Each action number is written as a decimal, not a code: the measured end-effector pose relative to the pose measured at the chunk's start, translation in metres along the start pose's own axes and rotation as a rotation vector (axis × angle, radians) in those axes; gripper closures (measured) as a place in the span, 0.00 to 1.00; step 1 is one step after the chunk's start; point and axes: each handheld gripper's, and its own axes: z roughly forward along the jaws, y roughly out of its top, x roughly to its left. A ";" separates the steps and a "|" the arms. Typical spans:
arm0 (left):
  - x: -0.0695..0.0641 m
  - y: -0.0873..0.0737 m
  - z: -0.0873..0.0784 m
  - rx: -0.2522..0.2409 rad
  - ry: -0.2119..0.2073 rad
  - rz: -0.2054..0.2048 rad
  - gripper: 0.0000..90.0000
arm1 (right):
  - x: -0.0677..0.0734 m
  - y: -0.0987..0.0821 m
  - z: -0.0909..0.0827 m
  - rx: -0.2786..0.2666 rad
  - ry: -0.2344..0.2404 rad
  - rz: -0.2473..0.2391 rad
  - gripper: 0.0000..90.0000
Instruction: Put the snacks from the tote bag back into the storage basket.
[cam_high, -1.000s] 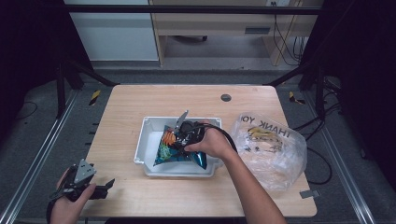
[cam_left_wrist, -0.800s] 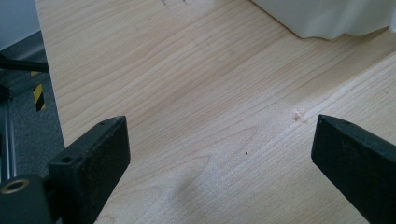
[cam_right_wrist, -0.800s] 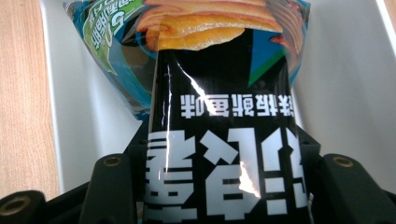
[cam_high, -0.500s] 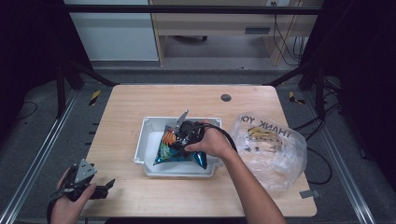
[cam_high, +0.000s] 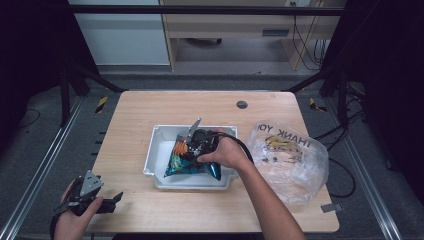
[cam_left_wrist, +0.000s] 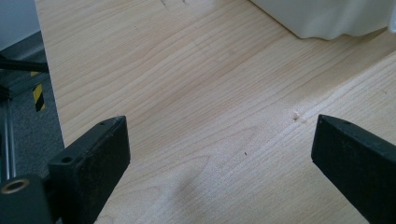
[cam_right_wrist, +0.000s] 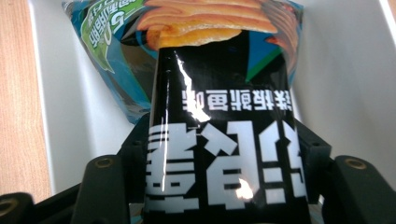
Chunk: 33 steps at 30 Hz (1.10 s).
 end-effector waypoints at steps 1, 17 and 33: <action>0.000 0.000 0.000 0.000 0.000 0.000 0.05 | 0.000 0.000 0.000 0.002 0.000 0.002 0.42; 0.000 0.000 0.000 -0.001 -0.001 -0.001 0.05 | -0.002 -0.001 -0.002 -0.002 -0.009 0.021 0.38; 0.000 0.000 0.000 0.002 -0.003 0.000 0.04 | -0.005 -0.003 -0.005 -0.009 -0.006 0.056 0.27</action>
